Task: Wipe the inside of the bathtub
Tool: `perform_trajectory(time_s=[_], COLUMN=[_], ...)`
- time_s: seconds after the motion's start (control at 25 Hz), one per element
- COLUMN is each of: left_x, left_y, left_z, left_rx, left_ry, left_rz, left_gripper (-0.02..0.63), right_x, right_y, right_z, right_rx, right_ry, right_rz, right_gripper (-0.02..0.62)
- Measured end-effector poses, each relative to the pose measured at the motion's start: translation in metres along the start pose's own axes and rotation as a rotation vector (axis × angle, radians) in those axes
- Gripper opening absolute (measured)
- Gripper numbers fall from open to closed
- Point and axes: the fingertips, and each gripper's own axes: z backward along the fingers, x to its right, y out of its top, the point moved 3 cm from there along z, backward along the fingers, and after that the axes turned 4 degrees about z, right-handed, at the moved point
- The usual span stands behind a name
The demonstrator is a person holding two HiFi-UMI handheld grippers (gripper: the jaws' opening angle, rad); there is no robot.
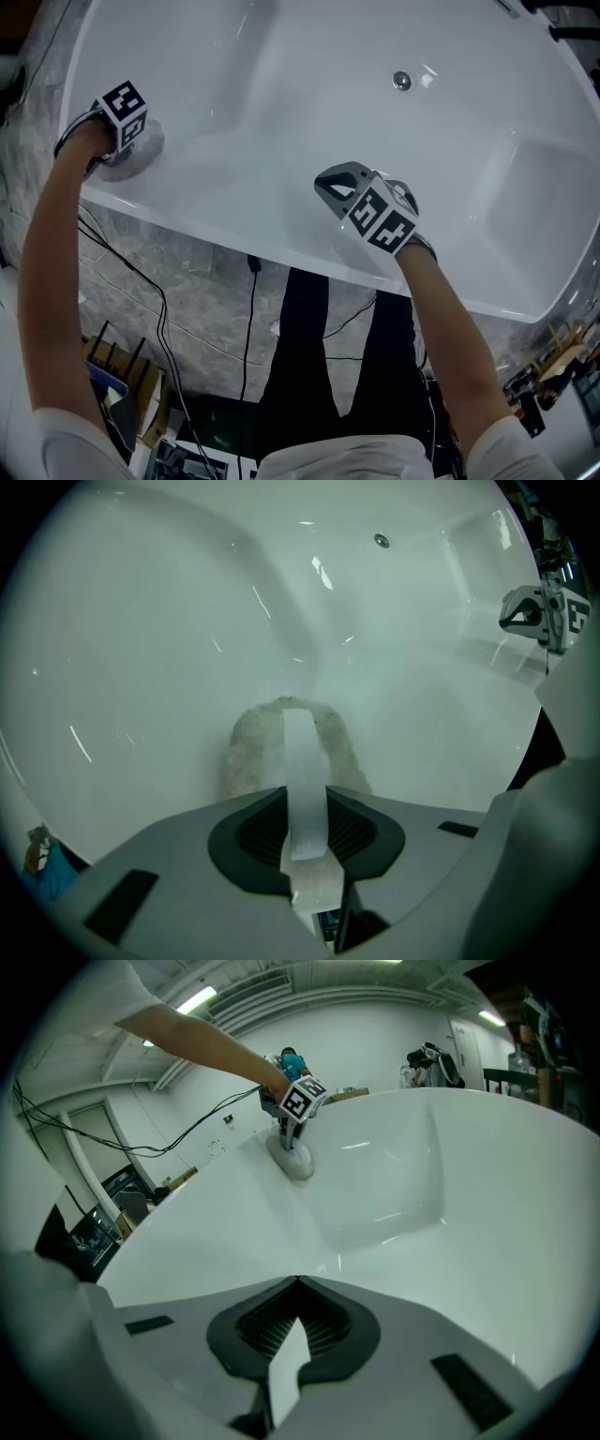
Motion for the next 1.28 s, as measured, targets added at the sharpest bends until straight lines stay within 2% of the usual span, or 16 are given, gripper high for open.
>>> perform_trajectory(time_s=[0.32,0.56,0.88,1.28], left_x=[0.013,0.022,0.067,0.163], left_y=[-0.016,-0.02,-0.008,0.032], left_z=[0.018,0.029,0.041,0.061], left_rx=[0.049,0.079,0.091,0.06], left_ry=[0.019,0.035,0.025,-0.047], left_rz=[-0.003,0.008,-0.019,-0.103], left_gripper=[0.097,0.097,0.097,0.097], right_x=[-0.034,-0.053,-0.064,-0.06], right_y=[0.109,0.158,0.156,0.092], right_z=[-0.007,0.007,0.043,0.096], right_rx=[0.181,0.27,0.309,0.259], right_ry=[0.051,0.067,0.056,0.006], right_rz=[0.08,0.105,0.108,0.075], right_gripper=[0.003,0.003,0.003,0.004])
